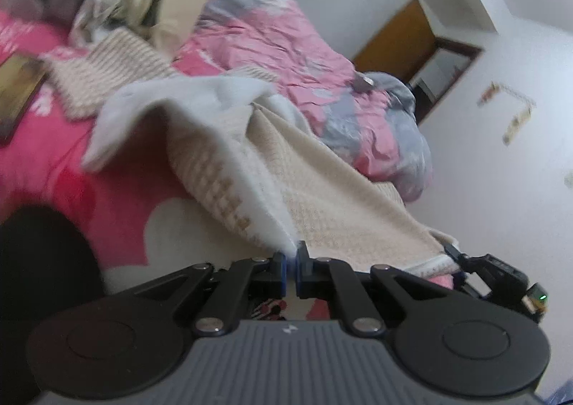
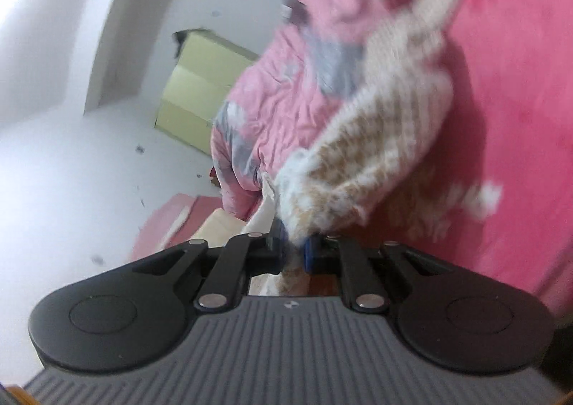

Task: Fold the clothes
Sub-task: 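Fold the lifted front over with the left gripper while the right gripper holds the sleeve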

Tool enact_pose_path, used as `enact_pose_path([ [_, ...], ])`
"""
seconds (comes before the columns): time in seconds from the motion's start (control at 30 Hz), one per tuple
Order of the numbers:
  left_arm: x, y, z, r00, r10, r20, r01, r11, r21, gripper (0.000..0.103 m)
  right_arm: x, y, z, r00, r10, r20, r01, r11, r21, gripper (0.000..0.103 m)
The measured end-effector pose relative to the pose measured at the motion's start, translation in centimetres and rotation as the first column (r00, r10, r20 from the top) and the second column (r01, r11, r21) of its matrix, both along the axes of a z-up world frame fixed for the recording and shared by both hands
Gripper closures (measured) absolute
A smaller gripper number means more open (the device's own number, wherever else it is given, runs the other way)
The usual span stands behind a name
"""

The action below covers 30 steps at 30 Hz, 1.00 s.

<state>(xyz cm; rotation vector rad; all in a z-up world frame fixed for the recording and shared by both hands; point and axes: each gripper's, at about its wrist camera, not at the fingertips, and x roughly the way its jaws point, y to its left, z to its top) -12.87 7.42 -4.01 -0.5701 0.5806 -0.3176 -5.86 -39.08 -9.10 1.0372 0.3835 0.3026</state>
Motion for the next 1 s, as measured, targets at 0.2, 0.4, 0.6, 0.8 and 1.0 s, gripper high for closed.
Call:
enact_pose_path([
  [0.2,-0.1,-2.2,-1.7,0.998,-0.006,-0.06,0.018,0.977,0.214,0.098,-2.2,-0.8,-4.4,0.991,-0.006,-0.133,-0.001,0.999,-0.049,0.095],
  [0.4,-0.1,-2.4,-2.7,0.989,-0.027,-0.147,0.069,0.955,0.288,0.074,-3.8,-1.6,-5.7,0.985,0.001,-0.172,-0.013,0.998,-0.068,0.075],
  [0.6,-0.6,1.1,0.8,0.995,-0.032,-0.091,0.058,0.954,0.294,0.046,-6.3,-5.5,-2.5,0.972,-0.117,-0.202,0.054,0.955,-0.292,0.053],
  [0.8,3.5,2.3,5.2,0.997,-0.059,0.048,0.047,0.972,0.23,0.038,-5.0,-5.9,5.0,0.988,-0.134,-0.076,0.067,0.817,-0.572,0.052],
  [1.0,16.3,-1.3,5.1,0.997,-0.073,0.032,0.066,0.984,0.167,0.038,8.8,5.9,10.7,0.972,0.231,-0.034,-0.166,0.585,-0.794,0.047],
])
